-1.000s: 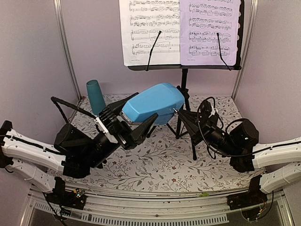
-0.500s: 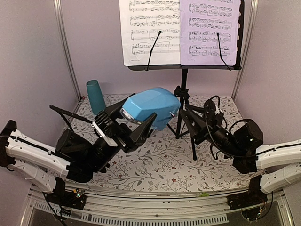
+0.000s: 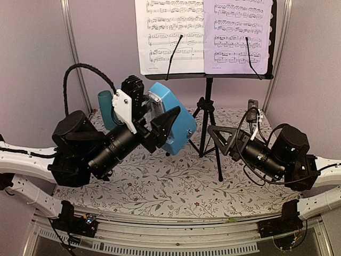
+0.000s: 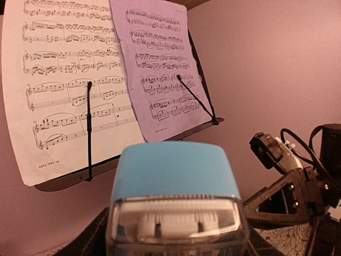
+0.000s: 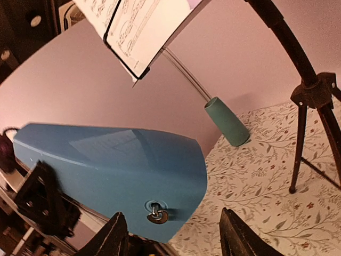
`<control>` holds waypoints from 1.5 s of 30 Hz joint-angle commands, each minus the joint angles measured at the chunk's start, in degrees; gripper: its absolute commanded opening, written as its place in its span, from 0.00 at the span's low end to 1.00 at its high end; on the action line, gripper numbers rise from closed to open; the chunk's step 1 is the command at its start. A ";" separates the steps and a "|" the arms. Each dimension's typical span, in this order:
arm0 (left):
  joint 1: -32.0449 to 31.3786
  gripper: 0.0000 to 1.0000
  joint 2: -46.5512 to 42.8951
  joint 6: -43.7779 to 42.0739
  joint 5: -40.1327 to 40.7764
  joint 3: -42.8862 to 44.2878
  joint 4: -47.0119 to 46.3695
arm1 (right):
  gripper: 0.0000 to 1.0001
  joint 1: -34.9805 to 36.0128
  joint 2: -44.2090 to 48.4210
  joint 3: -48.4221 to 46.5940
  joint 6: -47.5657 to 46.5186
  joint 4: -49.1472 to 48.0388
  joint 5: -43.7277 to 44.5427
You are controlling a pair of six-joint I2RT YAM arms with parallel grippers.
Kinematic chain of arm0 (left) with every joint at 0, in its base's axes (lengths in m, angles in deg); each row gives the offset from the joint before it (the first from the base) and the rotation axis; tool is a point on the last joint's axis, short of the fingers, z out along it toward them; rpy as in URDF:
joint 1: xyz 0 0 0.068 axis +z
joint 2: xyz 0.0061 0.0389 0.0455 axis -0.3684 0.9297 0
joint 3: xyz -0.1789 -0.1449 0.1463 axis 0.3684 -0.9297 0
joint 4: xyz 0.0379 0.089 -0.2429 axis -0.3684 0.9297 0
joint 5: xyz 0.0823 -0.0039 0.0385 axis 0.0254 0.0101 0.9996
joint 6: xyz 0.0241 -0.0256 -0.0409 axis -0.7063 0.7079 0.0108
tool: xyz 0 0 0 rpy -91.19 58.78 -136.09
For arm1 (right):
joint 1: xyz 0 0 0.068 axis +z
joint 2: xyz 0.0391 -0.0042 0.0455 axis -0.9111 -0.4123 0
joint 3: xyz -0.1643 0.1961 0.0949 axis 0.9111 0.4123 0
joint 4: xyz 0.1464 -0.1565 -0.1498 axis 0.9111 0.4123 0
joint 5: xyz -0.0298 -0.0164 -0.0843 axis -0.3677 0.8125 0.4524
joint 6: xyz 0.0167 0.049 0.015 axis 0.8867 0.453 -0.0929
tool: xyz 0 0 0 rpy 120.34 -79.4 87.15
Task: Set up the instrument practice props
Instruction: Screw the knob on the metronome onto the metronome.
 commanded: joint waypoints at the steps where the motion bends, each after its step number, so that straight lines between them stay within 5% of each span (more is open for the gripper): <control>1: 0.06 0.00 2.12 5.41 4.64 11.57 19.22 | 0.61 6.43 -3.95 1.78 -30.40 0.52 17.18; 10: 0.04 0.00 12.63 12.26 8.96 32.81 48.66 | 0.68 7.87 -6.74 13.31 -64.32 -32.48 24.58; 17: -0.38 0.00 20.34 11.21 13.43 42.64 55.56 | 0.71 7.87 -14.12 16.60 -80.76 -49.54 25.81; 27: -0.89 0.00 27.27 9.14 15.93 52.93 59.96 | 0.73 8.37 -20.91 16.61 -88.64 -57.04 25.43; 45: -1.52 0.00 28.60 7.61 14.59 56.40 58.30 | 0.78 8.45 -30.56 12.39 -95.52 -69.25 26.66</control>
